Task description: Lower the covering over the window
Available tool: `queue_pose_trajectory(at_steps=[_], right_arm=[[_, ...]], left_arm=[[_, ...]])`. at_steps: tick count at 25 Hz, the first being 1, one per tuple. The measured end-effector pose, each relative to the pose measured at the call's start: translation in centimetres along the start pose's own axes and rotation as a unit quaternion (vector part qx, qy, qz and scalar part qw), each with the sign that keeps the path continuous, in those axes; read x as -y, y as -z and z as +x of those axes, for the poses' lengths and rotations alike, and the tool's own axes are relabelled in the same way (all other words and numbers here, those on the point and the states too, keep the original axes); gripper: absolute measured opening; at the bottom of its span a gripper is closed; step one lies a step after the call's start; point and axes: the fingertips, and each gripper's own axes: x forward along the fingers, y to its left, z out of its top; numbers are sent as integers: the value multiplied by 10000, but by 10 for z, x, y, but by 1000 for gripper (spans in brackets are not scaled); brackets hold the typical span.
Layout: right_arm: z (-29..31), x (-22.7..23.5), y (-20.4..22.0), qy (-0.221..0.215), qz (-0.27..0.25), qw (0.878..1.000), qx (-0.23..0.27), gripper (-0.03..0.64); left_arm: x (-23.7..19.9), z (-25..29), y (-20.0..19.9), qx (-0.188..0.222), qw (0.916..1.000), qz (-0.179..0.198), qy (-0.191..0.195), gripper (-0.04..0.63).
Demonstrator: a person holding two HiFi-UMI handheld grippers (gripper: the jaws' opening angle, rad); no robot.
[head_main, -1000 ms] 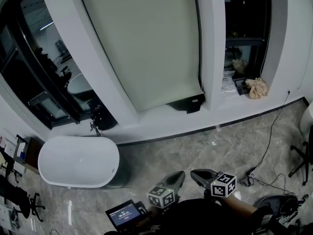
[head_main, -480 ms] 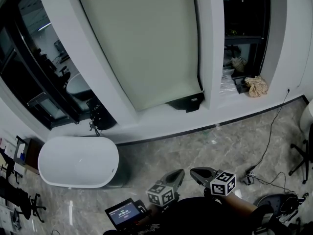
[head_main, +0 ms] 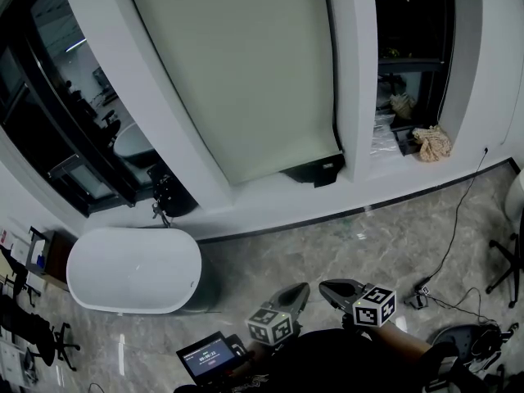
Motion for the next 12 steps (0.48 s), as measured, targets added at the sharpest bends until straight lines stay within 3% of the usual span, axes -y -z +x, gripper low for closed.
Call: queue_pose_trajectory(at_steps=[12], right_arm=[[2, 2, 2, -37, 11, 10000, -35, 6]], left_arm=[[-3, 1, 2, 4, 10000, -8, -44, 6]])
